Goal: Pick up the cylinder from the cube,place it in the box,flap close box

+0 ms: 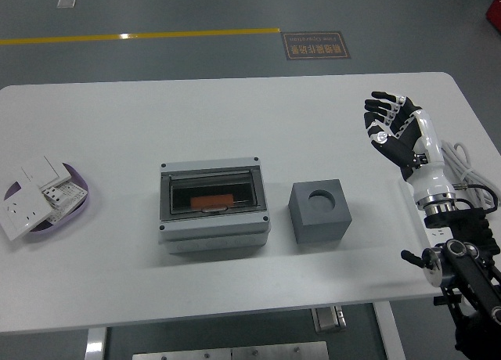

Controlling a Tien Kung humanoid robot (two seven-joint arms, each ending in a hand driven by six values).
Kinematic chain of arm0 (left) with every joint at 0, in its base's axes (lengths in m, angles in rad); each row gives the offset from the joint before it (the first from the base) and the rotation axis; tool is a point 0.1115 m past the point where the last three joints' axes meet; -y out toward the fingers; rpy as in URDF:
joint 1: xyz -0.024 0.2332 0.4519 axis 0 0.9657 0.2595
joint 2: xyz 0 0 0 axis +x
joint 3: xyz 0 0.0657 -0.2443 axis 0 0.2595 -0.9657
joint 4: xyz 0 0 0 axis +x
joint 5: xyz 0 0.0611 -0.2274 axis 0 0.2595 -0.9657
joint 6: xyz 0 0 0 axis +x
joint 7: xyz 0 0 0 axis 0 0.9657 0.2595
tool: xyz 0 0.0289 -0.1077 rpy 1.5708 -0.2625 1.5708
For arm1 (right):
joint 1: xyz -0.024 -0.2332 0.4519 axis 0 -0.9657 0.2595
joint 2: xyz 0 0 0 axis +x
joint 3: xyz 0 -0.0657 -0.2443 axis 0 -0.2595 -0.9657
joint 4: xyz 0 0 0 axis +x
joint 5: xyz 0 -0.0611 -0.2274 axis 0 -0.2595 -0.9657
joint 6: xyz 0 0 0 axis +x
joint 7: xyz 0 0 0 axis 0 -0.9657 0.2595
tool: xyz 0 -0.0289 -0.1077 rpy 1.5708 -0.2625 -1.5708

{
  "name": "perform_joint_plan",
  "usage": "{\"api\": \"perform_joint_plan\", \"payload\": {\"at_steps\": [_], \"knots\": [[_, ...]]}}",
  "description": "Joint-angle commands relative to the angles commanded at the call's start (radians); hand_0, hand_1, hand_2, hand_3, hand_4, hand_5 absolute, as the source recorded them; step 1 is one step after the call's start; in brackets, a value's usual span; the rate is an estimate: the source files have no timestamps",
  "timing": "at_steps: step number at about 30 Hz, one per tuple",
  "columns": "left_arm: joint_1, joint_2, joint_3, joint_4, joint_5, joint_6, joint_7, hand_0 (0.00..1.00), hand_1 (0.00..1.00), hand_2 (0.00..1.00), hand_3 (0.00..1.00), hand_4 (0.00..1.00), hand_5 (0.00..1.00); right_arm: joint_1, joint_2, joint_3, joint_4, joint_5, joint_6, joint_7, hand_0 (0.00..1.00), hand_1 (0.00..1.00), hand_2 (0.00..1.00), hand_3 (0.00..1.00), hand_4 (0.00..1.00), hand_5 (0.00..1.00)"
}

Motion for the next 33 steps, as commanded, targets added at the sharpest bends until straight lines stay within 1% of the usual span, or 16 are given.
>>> {"api": "perform_joint_plan", "payload": {"at_steps": [4,13,27,33], "knots": [[0.003,0.002,-0.003,0.000,-0.001,0.001,0.000,0.642,0.665,0.592,0.653,0.721,0.294,-0.003,0.001,-0.001,0.001,-0.002,0.000,0.000,0.734,0.667,0.638,0.647,0.637,0.064],[0.001,-0.011,-0.004,0.000,-0.027,0.007,-0.003,0.642,0.665,0.592,0.654,0.720,0.297,-0.006,-0.004,0.002,0.011,-0.007,0.000,0.001,0.735,0.664,0.640,0.652,0.638,0.071],[-0.001,-0.010,0.002,0.000,-0.032,0.006,-0.005,0.641,0.665,0.592,0.654,0.719,0.298,-0.001,0.000,-0.001,0.024,-0.011,-0.006,0.004,0.732,0.658,0.642,0.652,0.643,0.089],[0.000,-0.008,0.008,0.000,-0.040,0.007,-0.008,0.641,0.665,0.592,0.655,0.718,0.296,0.005,-0.010,-0.009,0.019,-0.009,-0.006,0.002,0.734,0.654,0.641,0.656,0.646,0.094]]}}
